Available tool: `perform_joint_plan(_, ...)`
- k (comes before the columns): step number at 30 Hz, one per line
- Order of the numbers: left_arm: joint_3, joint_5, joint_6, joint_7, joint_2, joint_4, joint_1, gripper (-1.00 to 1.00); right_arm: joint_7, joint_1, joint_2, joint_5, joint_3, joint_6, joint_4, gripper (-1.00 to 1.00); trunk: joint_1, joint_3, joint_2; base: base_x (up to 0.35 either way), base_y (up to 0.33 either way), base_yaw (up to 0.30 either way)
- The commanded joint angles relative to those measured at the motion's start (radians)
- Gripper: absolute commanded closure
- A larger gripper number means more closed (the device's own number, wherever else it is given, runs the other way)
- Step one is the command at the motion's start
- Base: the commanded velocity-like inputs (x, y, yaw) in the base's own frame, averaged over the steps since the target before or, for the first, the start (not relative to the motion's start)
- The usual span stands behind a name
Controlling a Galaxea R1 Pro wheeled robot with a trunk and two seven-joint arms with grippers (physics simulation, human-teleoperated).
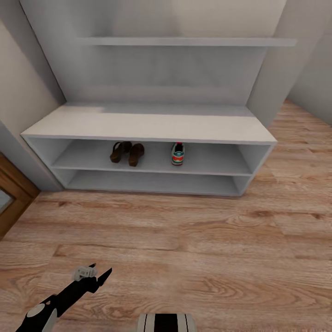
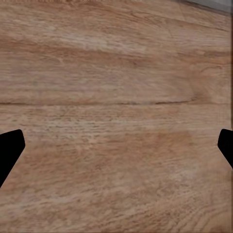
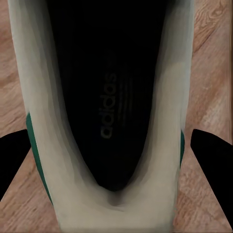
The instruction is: Pick up the two gym shoes and the two sandals from the corridor floor and place them onto the hallstand (shoe rack) in the corridor, making sure they are on the rack and not on the floor. Arrange them so the two gym shoes are next to each other and the two sandals are next to each other.
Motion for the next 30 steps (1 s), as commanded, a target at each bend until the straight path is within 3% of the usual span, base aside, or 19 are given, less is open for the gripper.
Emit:
perform_joint_plan(1, 0.001, 0.004, -0.001, -0.005, 0.000, 0.002, 0.000, -1.00, 0.008, -0.001, 0.000, -0.009, -0.003, -0.001, 0.001, 1.00, 0.000, 0.000, 0.000, 0.000, 0.000, -0.200)
perform_joint_plan(6, 0.000, -0.001, -0.006, -0.007, -0.001, 0.008, 0.000, -1.00, 0.008, -0.002, 0.012, 0.015, 0.014, 0.000, 0.002, 1.00, 0.000, 0.003, 0.000, 0.000, 0.000, -0.125)
perform_joint_plan(11, 0.001, -0.003, -0.007, -0.008, 0.000, 0.010, 0.000, -1.00, 0.008, -0.001, 0.043, 0.050, 0.070, -0.003, -0.003, 1.00, 0.000, 0.003, 0.000, 0.000, 0.000, -0.020)
perform_joint_plan(12, 0.001, -0.004, -0.007, -0.007, 0.001, 0.010, 0.000, -1.00, 0.008, -0.002, 0.064, 0.055, 0.093, -0.003, -0.022, 1.00, 0.000, 0.003, 0.000, 0.000, 0.000, -0.002)
perform_joint_plan(16, 0.002, -0.006, -0.008, -0.008, 0.003, 0.011, 0.000, -1.00, 0.008, -0.001, 0.096, 0.066, 0.104, -0.002, -0.031, 1.00, 0.000, 0.003, 0.000, 0.000, 0.000, -0.001)
perform_joint_plan(18, 0.003, -0.008, -0.009, -0.009, 0.003, 0.011, 0.004, -1.00, 0.009, -0.001, 0.123, 0.090, 0.141, -0.001, -0.027, 1.00, 0.000, 0.003, 0.000, 0.000, 0.000, 0.000)
perform_joint_plan(19, 0.003, -0.008, -0.010, -0.010, 0.004, 0.011, 0.009, -1.00, 0.009, -0.001, 0.141, 0.106, 0.184, -0.001, -0.026, 1.00, 0.000, 0.003, 0.000, 0.000, 0.000, 0.000)
perform_joint_plan(21, 0.003, -0.007, -0.011, -0.017, 0.006, 0.011, 0.022, -1.00, 0.005, -0.002, 0.174, 0.133, 0.311, 0.001, -0.026, 1.00, 0.000, 0.003, 0.000, 0.000, 0.000, 0.000)
perform_joint_plan(23, 0.003, -0.008, -0.023, -0.053, 0.008, 0.011, 0.031, -1.00, 0.002, -0.002, 0.195, 0.144, 0.490, 0.004, -0.040, 1.00, 0.000, 0.003, 0.000, 0.000, 0.000, 0.000)
perform_joint_plan(24, 0.004, -0.008, -0.043, -0.088, 0.009, 0.012, 0.035, -1.00, -0.001, -0.003, 0.214, 0.145, 0.609, 0.012, -0.061, 1.00, 0.000, 0.003, 0.000, 0.000, 0.000, 0.000)
perform_joint_plan(25, 0.004, -0.008, -0.058, -0.109, 0.010, 0.012, 0.038, -1.00, -0.003, -0.008, 0.234, 0.147, 0.673, 0.024, -0.073, 1.00, 0.000, 0.003, 0.000, 0.000, 0.000, 0.000)
perform_joint_plan(27, 0.004, -0.008, -0.075, -0.132, 0.010, 0.013, 0.041, -1.00, -0.017, -0.028, 0.273, 0.149, 0.744, 0.061, -0.086, 1.00, 0.000, 0.003, 0.000, 0.000, 0.000, 0.000)
perform_joint_plan(30, 0.004, -0.009, -0.090, -0.163, 0.011, 0.013, 0.047, -1.00, -0.099, -0.125, 0.349, 0.154, 0.809, 0.216, -0.113, 1.00, 0.000, 0.003, 0.000, 0.000, 0.000, 0.000)
